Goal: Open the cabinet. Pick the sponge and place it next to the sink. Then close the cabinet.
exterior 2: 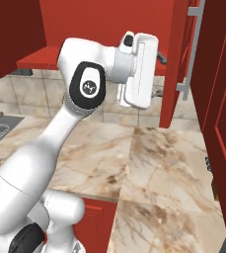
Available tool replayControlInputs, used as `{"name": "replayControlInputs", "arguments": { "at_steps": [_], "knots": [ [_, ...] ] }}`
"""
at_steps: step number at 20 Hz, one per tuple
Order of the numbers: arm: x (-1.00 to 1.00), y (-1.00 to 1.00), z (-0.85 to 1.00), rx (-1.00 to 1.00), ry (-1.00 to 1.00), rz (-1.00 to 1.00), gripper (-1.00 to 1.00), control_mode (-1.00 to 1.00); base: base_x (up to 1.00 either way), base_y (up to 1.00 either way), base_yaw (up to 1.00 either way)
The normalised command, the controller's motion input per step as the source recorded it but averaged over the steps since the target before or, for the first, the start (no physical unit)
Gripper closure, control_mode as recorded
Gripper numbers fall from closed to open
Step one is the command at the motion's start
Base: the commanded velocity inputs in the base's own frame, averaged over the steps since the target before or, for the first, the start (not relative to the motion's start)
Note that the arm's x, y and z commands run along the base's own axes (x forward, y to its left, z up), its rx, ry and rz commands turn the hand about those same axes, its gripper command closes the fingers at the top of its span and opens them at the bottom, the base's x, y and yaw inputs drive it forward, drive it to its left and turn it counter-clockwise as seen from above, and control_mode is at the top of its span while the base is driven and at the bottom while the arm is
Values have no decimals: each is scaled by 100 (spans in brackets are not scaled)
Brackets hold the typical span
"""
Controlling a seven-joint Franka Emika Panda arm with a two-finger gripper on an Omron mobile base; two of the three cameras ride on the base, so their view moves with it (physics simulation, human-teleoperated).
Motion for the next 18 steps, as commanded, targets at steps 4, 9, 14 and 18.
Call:
{"name": "replayControlInputs", "arguments": {
  "at_steps": [4, 9, 14, 18],
  "knots": [
    [-33, 66, 24, 25, -14, 11, -100, -100, 0, 0, 0],
    [-5, 90, 47, 27, -19, 4, -100, -100, 0, 0, 0],
    [0, 58, 15, 40, -12, -1, -100, -100, 0, 0, 0],
    [0, 35, 2, 43, -19, -14, -100, -100, 0, 0, 0]
  ]
}}
